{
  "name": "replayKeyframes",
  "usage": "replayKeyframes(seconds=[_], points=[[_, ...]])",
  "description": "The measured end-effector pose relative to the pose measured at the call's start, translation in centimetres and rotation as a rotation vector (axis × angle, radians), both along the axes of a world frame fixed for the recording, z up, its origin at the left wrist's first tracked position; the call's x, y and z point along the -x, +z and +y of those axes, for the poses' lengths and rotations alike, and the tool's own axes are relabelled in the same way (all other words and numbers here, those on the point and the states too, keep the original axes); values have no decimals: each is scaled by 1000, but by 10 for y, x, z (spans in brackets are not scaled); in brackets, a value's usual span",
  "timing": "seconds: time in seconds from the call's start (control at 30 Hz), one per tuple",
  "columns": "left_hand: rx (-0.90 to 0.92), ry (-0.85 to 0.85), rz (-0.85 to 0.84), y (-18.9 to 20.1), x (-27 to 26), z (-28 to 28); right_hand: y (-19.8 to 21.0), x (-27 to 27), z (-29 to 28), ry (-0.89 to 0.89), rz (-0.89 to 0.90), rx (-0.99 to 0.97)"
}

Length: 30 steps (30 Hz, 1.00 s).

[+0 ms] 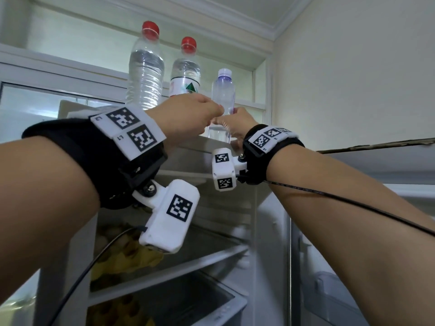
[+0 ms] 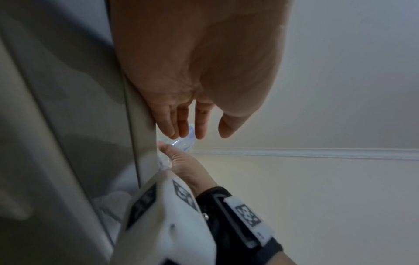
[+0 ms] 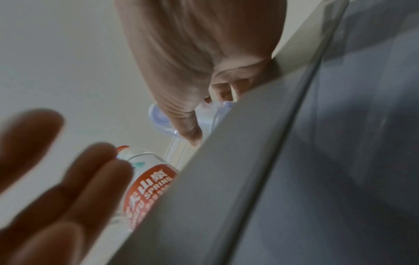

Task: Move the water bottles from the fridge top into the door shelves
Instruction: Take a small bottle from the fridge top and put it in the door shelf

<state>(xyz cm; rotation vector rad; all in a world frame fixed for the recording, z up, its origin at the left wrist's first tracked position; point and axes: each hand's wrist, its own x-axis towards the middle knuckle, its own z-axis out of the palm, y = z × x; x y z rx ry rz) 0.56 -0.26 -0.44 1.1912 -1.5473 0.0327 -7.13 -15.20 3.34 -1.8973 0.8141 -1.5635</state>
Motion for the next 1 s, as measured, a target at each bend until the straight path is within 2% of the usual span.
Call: replayKeyframes(seconds=[0.2, 0.3, 0.4, 0.53, 0.6, 0.73, 0.87, 1.0], points=[[5, 126, -49, -5, 6, 5, -4, 39, 44, 94, -103, 26], [26, 155, -100, -7, 15, 8, -8, 65, 69, 107, -54, 29], [20, 68, -95, -14, 29, 7, -22, 89, 88, 130, 21, -21], [-18, -101, -3, -37, 52, -2, -54, 115, 107, 178, 57, -60], [-32, -144, -17, -50, 64, -8, -71, 129, 112, 177, 88, -97], [-58, -213, -54, -86, 86, -25, -93, 160, 115, 74, 196, -147], [-67, -285, -30, -124, 110, -40, -104, 189, 111, -117, 217, -34], [-99, -427, 44, -159, 138, -61, -119, 209, 108, -214, 319, 16]])
